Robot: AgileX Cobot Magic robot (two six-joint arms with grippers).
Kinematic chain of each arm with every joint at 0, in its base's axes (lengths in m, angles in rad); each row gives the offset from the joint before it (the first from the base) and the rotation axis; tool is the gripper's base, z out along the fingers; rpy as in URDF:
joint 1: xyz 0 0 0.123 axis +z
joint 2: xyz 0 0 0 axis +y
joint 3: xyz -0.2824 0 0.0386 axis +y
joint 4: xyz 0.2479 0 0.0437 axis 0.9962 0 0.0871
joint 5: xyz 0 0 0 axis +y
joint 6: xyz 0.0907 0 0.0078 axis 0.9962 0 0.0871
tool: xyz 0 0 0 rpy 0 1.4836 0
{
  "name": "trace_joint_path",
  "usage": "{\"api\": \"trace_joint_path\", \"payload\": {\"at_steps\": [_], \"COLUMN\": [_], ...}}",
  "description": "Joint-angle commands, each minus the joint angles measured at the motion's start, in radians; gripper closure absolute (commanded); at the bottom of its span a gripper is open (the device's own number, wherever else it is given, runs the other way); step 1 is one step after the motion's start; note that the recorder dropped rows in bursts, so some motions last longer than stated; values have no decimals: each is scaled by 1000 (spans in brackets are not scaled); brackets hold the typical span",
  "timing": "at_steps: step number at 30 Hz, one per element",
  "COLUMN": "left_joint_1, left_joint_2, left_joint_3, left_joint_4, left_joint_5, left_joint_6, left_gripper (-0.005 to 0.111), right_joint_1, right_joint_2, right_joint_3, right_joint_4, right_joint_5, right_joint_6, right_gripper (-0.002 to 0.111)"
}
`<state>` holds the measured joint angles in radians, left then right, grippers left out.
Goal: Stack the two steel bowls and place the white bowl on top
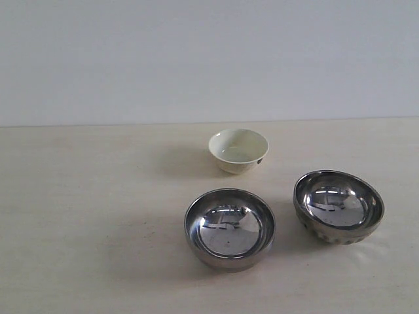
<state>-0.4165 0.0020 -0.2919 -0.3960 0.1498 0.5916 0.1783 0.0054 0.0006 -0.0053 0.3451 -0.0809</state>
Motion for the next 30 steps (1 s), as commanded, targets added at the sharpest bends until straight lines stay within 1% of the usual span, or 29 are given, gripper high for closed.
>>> {"api": "trace_joint_path", "payload": {"at_steps": [1, 6, 7, 8, 12, 16, 30], "left_joint_1": [126, 277, 291, 322, 376, 398, 398], "left_joint_2": [-2, -2, -2, -2, -2, -2, -2], "left_joint_3": [25, 55, 58, 68, 90, 118, 234], "left_joint_4": [46, 126, 134, 139, 149, 149, 149], "left_joint_5": [3, 0, 0, 0, 0, 0, 1], "left_joint_6": [-1, -1, -1, -1, -1, -1, -1], "left_gripper": [102, 102, 102, 102, 102, 102, 102], "right_joint_1": [-7, -7, -7, -7, -7, -7, -7], "right_joint_2": [-5, -5, -5, -5, -5, -5, -5], "right_joint_3": [-1, -1, -1, -1, -1, -1, -1], "right_joint_4": [-6, -6, -6, -6, -6, -6, -6], "right_joint_5": [-4, -4, -4, -4, -4, -4, -4], "right_joint_6": [-6, -6, -6, -6, -6, -6, -6], "right_gripper": [108, 108, 108, 108, 108, 108, 108]}}
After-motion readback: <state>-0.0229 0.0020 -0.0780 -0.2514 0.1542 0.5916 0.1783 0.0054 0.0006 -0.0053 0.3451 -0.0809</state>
